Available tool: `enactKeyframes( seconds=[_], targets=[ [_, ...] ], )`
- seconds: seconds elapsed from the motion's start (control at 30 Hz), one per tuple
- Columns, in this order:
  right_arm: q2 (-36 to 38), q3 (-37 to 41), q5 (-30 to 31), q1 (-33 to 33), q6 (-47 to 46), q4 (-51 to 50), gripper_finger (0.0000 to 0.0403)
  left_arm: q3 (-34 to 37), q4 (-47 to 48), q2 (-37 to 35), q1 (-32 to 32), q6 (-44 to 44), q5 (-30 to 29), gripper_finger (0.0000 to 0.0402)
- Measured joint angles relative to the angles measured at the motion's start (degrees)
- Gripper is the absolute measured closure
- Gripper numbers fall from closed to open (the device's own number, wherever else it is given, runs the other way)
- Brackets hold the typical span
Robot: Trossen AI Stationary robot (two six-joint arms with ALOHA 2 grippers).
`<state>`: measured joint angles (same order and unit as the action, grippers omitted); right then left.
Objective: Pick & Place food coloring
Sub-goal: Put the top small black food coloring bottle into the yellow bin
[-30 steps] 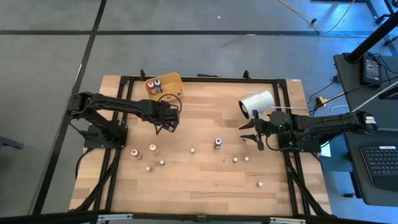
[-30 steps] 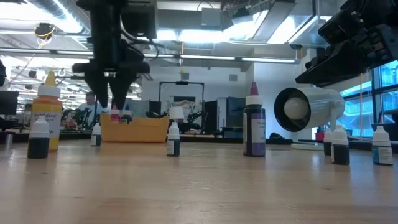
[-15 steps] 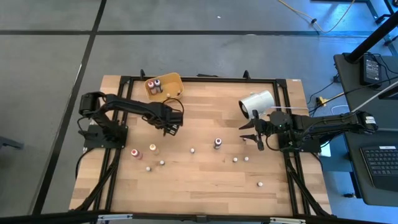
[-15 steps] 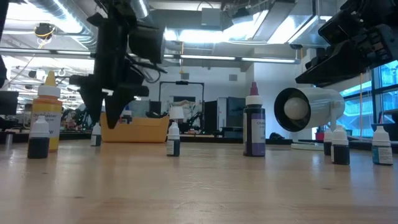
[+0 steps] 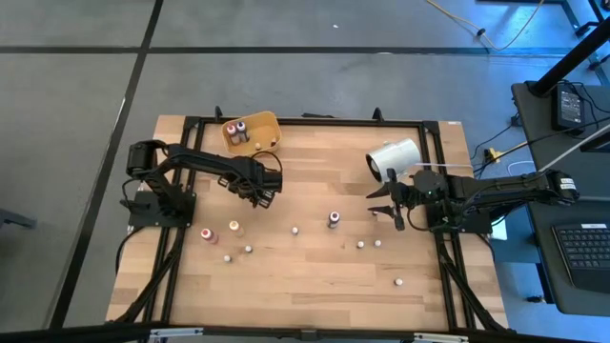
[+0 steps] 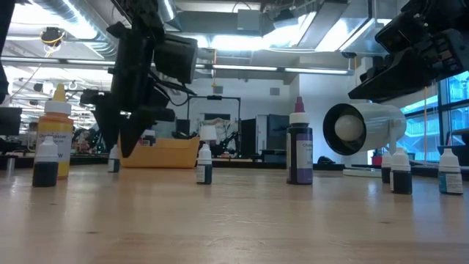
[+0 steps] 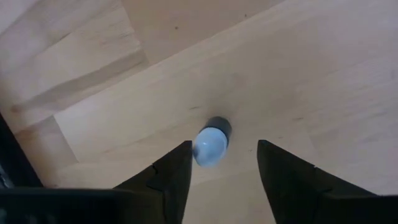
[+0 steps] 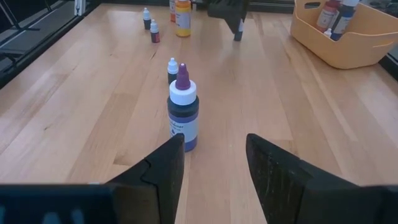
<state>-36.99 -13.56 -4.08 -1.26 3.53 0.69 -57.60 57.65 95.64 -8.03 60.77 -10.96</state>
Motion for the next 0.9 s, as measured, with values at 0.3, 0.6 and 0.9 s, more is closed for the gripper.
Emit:
enactKeyframes(
  seconds=[0.3, 0.6, 0.9],
  targets=[
    [0.0, 0.0, 0.0, -0.02, -0.02, 0.0, 0.0228, 0.0, -0.02, 0.0, 0.0, -1.44, 0.15, 0.0302],
    [0.0, 0.0, 0.01, -0.01, 0.05, 0.02, 0.0228, -0.42, -0.89, -0.11, -0.06, -13.27, -1.09, 0.0355],
    [0.0, 0.0, 0.0, -0.01, 0.5, 0.02, 0.0228, -11.32, -0.84, -0.31, -3.94, -19.54, -10.8, 0.0348]
  ],
)
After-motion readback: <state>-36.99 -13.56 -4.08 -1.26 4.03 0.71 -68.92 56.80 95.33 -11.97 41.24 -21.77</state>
